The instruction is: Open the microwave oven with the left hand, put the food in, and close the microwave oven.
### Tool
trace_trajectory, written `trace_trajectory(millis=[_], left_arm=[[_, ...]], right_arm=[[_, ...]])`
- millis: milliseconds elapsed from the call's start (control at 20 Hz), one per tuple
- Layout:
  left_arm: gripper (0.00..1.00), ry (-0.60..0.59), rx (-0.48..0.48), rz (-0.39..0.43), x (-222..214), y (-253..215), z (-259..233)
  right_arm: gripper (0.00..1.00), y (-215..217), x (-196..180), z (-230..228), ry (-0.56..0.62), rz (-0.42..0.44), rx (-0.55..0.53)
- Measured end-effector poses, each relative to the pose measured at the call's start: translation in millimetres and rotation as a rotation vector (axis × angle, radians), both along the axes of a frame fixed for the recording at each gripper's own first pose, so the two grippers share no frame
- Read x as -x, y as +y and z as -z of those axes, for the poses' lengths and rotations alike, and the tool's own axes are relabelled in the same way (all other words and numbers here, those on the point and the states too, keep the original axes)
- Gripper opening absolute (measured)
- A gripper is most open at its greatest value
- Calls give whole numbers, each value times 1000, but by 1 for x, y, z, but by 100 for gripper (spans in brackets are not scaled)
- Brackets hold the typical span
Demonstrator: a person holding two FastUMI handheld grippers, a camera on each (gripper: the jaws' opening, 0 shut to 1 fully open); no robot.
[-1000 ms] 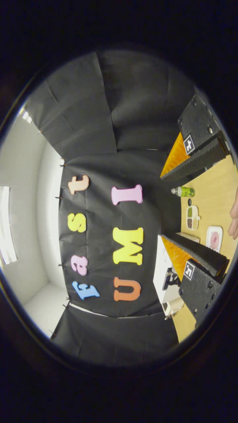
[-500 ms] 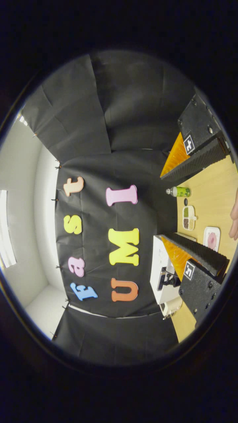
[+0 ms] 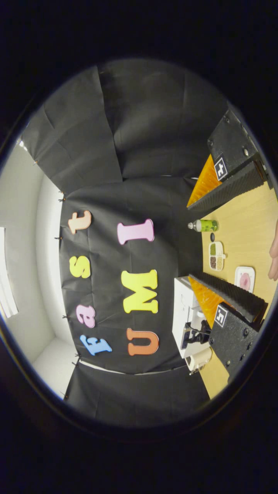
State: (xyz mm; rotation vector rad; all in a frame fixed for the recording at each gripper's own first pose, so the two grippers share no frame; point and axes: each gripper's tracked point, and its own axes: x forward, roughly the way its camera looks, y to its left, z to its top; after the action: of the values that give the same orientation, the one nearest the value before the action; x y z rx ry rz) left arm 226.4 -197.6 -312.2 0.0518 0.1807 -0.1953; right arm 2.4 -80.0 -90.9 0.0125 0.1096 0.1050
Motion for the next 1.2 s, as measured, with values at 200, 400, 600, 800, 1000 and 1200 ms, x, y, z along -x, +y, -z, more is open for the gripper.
trace_trajectory(millis=[200, 400, 600, 800, 1000, 1200], left_arm=[[7, -10, 3, 82, 42, 12, -5], [7, 3, 18, 125, 83, 38, -8], [0, -20, -21, 129, 116, 72, -12], [29, -7, -87, 113, 159, 118, -5], [71, 4, -122, 12, 212, 181, -12], [96, -29, -109, -95, 260, 234, -48]], right_arm=[[94, -1, 2, 6, 3, 0, 2], [100, 5, 3, 16, 32, 4, -14], [100, 23, 11, 15, 43, -18, -14], [100, 41, 23, 18, 53, -38, 23], [100, 59, 32, 27, 56, -60, 65], [94, 77, 28, 52, 99, -81, 112]])
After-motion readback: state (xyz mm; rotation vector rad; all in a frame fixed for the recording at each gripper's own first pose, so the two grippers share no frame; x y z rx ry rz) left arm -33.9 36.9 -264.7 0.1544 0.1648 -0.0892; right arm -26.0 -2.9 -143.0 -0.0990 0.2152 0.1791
